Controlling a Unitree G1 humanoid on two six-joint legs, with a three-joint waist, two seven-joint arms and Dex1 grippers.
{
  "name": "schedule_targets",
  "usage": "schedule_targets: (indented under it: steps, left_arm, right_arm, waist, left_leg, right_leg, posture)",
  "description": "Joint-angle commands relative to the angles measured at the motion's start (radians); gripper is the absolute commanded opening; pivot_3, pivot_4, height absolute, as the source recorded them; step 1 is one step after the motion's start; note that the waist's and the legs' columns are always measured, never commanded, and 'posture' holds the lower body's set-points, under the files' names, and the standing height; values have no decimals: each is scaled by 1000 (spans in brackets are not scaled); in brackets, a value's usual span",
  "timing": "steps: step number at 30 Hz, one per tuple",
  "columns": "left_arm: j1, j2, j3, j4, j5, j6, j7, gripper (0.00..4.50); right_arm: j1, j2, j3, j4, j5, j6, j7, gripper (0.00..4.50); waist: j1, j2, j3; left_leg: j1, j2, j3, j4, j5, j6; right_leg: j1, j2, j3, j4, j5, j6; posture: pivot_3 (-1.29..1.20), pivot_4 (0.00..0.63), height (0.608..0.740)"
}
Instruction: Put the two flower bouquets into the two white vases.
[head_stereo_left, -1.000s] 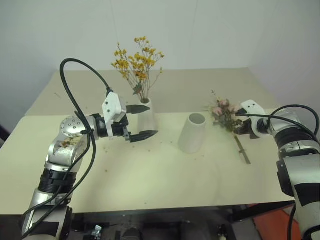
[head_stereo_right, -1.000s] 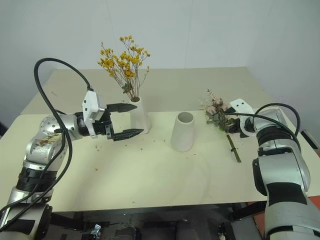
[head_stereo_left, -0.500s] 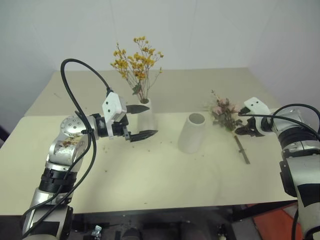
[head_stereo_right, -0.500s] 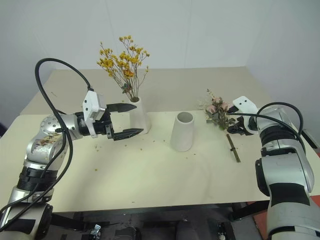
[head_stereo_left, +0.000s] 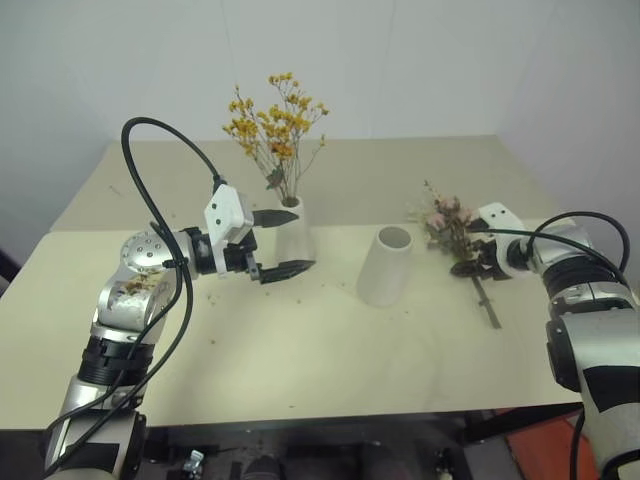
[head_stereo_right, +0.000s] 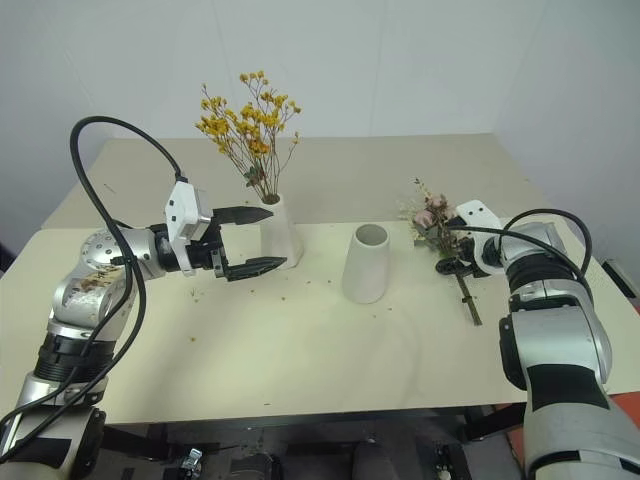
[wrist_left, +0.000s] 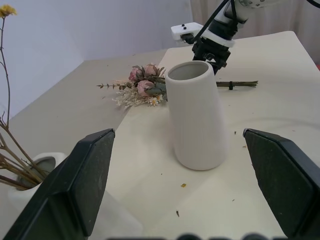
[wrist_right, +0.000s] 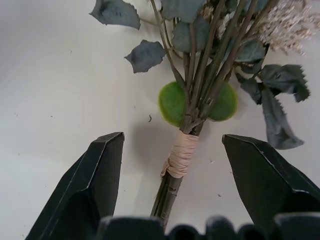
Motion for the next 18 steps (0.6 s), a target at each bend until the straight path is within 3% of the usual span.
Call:
schedule_targets:
  steps: [1, 9, 14, 18]
  left_arm:
    - [-9, 6, 7, -39, -2, -9, 11, 4500]
    - [-1, -3, 19, -38, -14, -19, 17, 4500]
    - [-5, -8, 20, -39, -18, -17, 21, 4500]
    - [-11, -10, 17, -34, -19, -21, 13, 4500]
  right_arm:
    - [-14, -4, -37, 10, 13, -23, -52, 2863]
    - [-24, -15, -67, -8, 24, -17, -79, 225]
    - [4, -25, -146, -81, 69, -30, -189, 208]
    - [116, -13, -304, -368, 147, -231, -398, 208]
  waist:
    - [0, 0, 0]
    - [-1, 0, 0]
    - [0, 0, 0]
    - [2, 1, 0]
  left_leg:
    - [0, 0, 0, 0, 0, 0]
    - [0, 0, 0, 0, 0, 0]
    - [0, 0, 0, 0, 0, 0]
    - [-1, 0, 0, 0, 0, 0]
  right_leg:
    - [0, 0, 0, 0, 0, 0]
    - [0, 0, 0, 0, 0, 0]
    - [0, 0, 0, 0, 0, 0]
    - [0, 0, 0, 0, 0, 0]
  posture:
    - [0, 150, 740]
    - [0, 150, 740]
    - [0, 150, 740]
    - [0, 150, 740]
